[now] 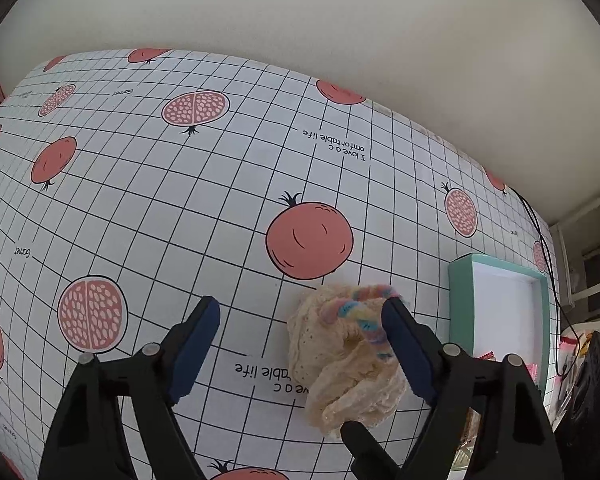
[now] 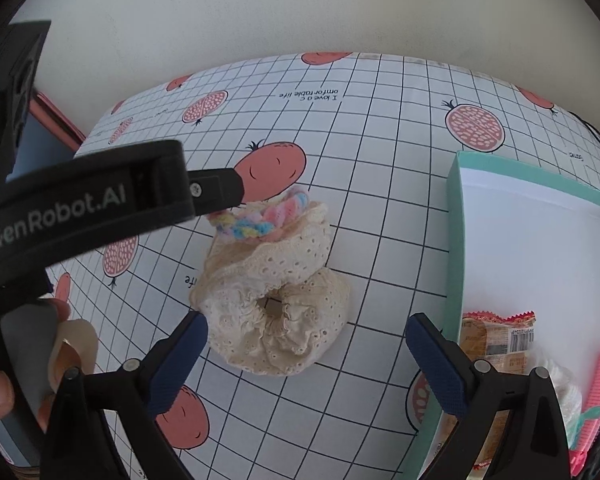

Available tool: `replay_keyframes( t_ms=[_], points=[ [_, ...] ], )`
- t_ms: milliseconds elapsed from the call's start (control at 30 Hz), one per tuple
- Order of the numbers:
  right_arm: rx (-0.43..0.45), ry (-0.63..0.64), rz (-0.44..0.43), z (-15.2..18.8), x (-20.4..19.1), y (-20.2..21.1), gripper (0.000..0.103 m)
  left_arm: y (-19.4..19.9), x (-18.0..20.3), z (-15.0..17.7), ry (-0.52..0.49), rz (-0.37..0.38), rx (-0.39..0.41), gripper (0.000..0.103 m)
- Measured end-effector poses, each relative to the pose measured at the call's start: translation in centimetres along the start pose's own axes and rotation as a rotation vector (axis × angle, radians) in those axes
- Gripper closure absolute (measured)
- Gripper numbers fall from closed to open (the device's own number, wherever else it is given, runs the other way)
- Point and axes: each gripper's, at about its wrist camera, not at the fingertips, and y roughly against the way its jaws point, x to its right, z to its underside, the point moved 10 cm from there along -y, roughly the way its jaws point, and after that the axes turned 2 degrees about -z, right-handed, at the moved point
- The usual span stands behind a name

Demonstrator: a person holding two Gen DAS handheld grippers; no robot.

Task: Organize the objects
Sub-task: 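Grasp the rainbow pipe-cleaner with the left tool while the right tool grasps the lace scrunchie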

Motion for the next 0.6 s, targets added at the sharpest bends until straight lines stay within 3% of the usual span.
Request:
replay_keyframes(
  t_ms=[133, 200, 467, 600],
  points=[
    [-0.003, -0.002, -0.003, 0.0, -0.1, -0.4, 0.004, -0.5, -0.2, 0.3, -0.011, -0.014, -0.016, 0.033],
    [-0.005, -0.002, -0.013, 0.1, -0.1, -0.6, 0.005, -0.6, -0.3, 0.4, -0.017, -0.024, -0.022, 0.043],
    [-0.024, 0.013, 0.012, 0.6, -0.2, -1.4, 0.021, -1.2, -0.5, 0.9, -0.044, -0.044, -0.041, 0.068],
    [-0.018, 0.023, 0.024, 0.6, -0.3, -1.4, 0.028, -1.3, -0.5, 1.0, -0.046, -0.046, -0.041, 0.074]
  ],
)
